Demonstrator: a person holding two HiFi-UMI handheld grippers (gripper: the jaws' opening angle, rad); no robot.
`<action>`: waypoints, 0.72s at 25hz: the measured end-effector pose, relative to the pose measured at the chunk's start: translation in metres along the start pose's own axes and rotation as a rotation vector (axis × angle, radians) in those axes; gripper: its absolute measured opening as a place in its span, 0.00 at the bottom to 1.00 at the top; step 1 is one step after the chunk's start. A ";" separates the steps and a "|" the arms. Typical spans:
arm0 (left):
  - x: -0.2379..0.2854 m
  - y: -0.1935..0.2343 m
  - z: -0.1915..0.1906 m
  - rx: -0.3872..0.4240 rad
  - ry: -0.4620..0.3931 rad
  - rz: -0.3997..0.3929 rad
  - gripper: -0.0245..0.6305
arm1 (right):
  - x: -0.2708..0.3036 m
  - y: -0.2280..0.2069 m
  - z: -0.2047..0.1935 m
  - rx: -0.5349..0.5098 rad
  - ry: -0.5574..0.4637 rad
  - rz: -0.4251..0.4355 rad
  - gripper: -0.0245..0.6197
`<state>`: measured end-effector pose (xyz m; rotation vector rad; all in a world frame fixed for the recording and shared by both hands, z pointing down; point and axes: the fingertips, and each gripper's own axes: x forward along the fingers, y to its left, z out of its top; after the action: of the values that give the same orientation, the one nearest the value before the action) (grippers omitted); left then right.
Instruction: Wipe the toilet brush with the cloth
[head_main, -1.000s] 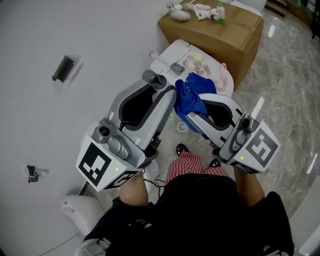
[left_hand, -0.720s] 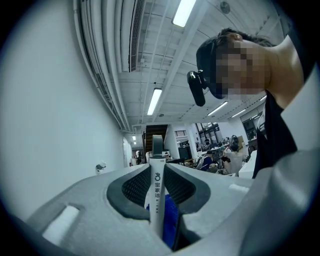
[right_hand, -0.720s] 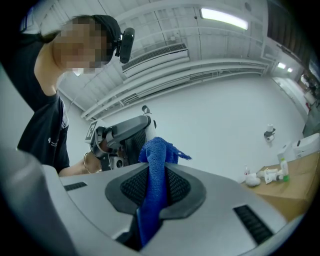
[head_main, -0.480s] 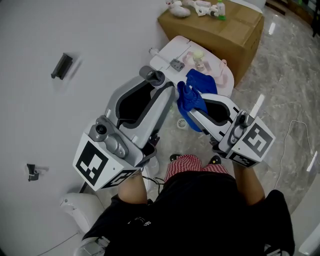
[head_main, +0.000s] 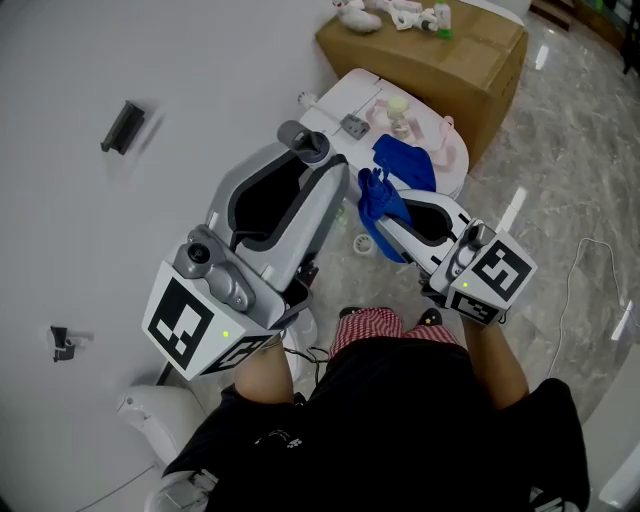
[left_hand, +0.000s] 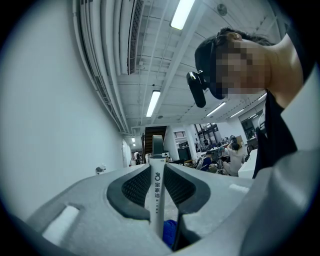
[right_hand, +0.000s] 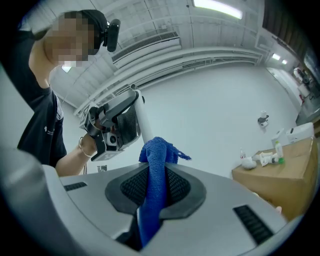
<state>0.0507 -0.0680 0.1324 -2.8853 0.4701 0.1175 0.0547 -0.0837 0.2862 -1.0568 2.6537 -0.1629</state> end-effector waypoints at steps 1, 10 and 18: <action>-0.001 0.000 0.000 0.000 -0.003 0.000 0.17 | 0.000 -0.001 -0.005 0.003 0.010 -0.005 0.14; -0.005 0.000 0.013 0.012 -0.028 -0.001 0.17 | 0.001 -0.016 -0.035 0.055 0.066 -0.057 0.14; -0.003 -0.005 0.015 0.020 -0.036 -0.011 0.17 | -0.003 -0.031 -0.069 0.081 0.152 -0.111 0.14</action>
<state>0.0482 -0.0594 0.1187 -2.8606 0.4463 0.1610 0.0569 -0.1039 0.3591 -1.2095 2.6955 -0.3840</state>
